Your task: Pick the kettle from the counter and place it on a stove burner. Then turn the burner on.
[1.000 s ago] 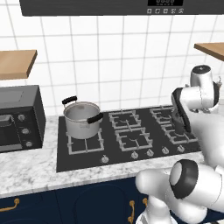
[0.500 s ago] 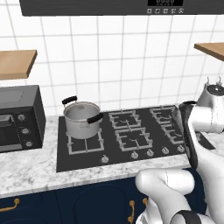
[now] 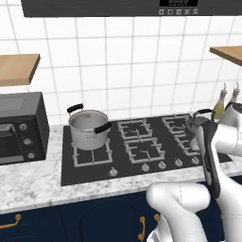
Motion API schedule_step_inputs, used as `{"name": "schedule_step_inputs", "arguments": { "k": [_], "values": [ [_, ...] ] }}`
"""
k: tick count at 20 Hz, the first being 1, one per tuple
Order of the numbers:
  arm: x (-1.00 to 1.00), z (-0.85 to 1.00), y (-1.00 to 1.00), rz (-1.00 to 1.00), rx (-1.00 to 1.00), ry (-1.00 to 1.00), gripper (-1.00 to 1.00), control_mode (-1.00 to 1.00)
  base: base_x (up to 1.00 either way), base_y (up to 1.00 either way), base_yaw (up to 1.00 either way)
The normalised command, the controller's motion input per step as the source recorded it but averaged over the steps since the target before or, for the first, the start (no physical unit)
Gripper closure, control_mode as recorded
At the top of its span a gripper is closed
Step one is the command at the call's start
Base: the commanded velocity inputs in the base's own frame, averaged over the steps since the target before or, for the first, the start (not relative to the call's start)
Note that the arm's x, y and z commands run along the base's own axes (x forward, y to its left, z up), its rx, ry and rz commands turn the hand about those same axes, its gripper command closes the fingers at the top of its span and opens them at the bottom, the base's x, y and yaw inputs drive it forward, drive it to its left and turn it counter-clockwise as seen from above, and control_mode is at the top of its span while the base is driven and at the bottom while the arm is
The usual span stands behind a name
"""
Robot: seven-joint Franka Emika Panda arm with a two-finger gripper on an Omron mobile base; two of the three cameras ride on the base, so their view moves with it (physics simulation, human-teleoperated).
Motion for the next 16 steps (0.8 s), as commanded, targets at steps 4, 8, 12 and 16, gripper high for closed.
{"name": "schedule_step_inputs", "arguments": {
  "k": [4, 8, 12, 16],
  "values": [
    [0.00, 0.00, -0.04, 0.23, -0.13, 0.23, -1.00, -1.00, 0.00, 0.00, 0.00],
    [-0.01, -0.15, -0.29, 0.07, -0.05, -0.01, -1.00, -1.00, 0.00, 0.00, 0.00],
    [-0.03, -0.37, -0.34, 0.00, 0.00, -0.07, -1.00, -1.00, 0.00, 0.00, 0.00],
    [0.09, -0.29, -0.05, 0.00, 0.02, 0.04, -1.00, -1.00, 0.00, 0.00, 0.00]
  ]
}}
